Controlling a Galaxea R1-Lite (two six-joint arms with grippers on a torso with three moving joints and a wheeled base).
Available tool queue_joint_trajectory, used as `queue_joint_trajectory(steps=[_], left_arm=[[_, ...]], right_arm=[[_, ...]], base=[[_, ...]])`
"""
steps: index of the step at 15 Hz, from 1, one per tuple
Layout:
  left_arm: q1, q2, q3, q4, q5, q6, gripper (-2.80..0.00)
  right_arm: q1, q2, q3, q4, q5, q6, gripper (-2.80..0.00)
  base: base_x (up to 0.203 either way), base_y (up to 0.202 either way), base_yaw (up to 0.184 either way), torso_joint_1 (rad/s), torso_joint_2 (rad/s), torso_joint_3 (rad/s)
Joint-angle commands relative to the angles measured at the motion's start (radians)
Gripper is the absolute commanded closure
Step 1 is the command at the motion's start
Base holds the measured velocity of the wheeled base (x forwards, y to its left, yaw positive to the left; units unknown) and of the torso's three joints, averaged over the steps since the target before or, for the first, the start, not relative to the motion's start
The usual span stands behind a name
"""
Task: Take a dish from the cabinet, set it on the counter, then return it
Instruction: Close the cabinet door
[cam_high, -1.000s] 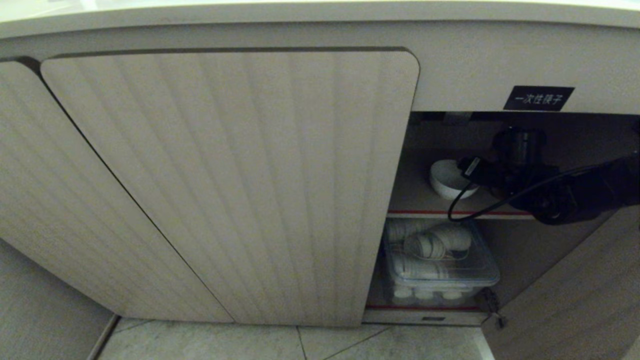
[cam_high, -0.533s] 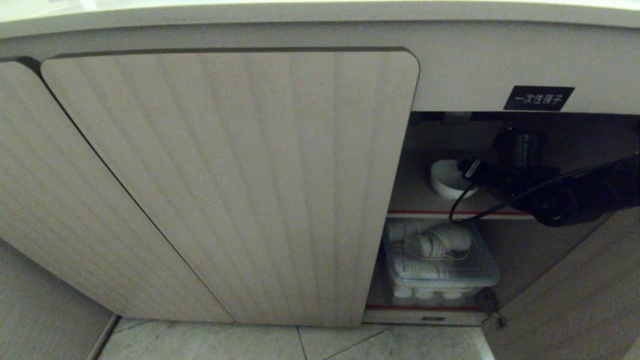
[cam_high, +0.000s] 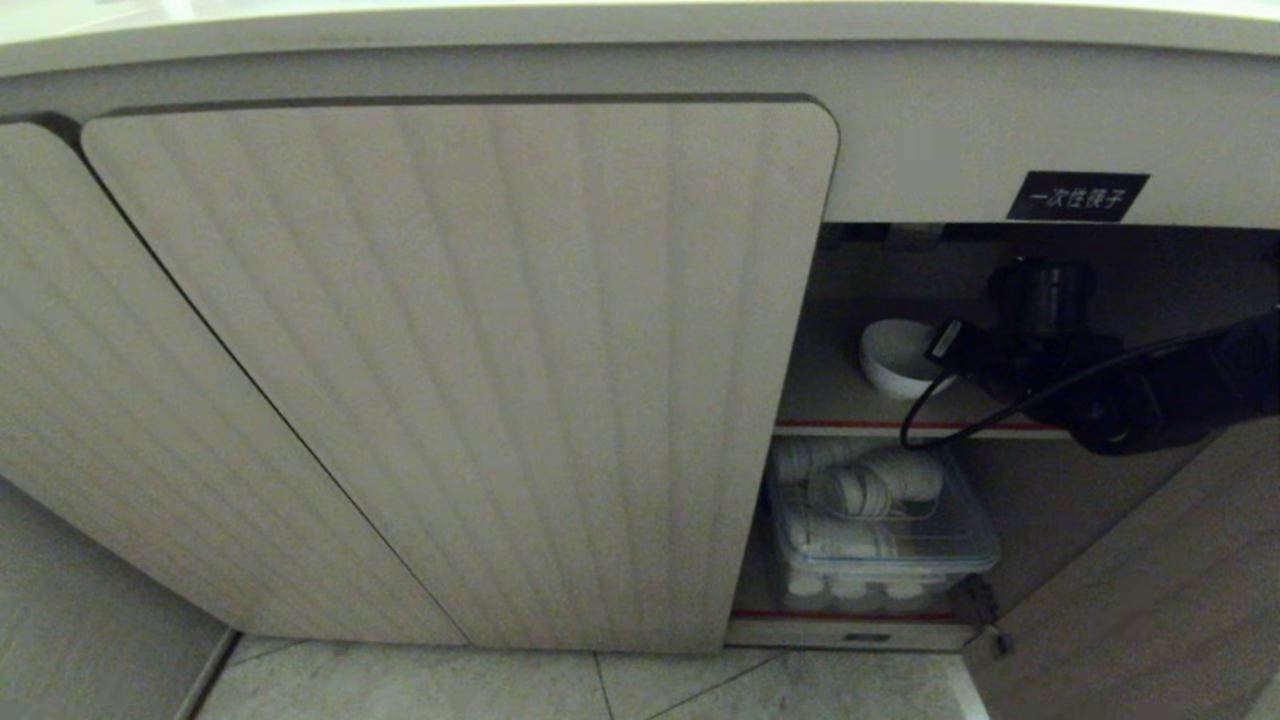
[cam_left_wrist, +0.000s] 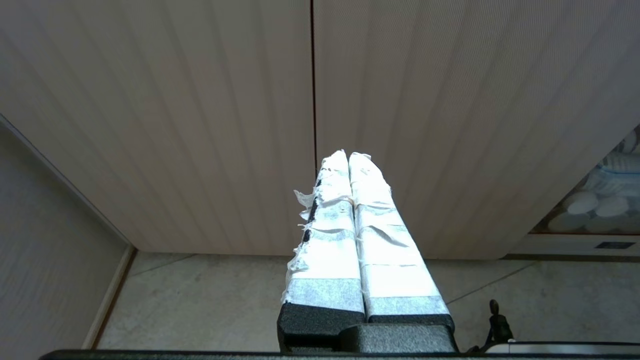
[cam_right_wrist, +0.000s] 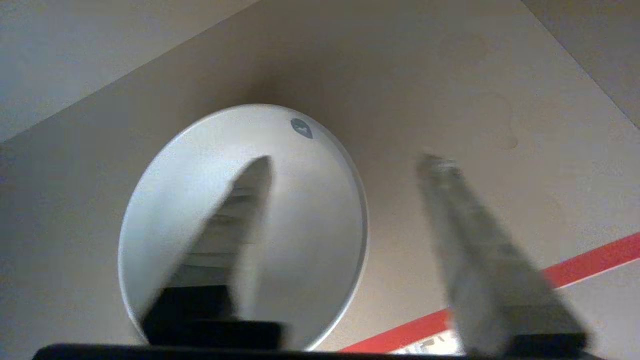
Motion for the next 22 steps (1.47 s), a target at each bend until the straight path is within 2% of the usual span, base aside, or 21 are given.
queue_joint_trajectory(steps=[1, 10, 22], left_arm=[[0.000, 0.000, 0.000, -0.001, 0.000, 0.000, 0.00], [0.000, 0.000, 0.000, -0.001, 0.000, 0.000, 0.00], [0.000, 0.000, 0.000, -0.001, 0.000, 0.000, 0.00]], right_arm=[[0.001, -0.007, 0.002, -0.003, -0.002, 0.004, 0.00], [0.001, -0.047, 0.043, -0.003, -0.002, 0.002, 0.00], [0.001, -0.161, 0.190, -0.003, 0.000, -0.004, 0.00]], base=[[0.000, 0.000, 0.000, 0.000, 0.00, 0.000], [0.000, 0.000, 0.000, 0.000, 0.00, 0.000], [0.000, 0.000, 0.000, 0.000, 0.00, 0.000]])
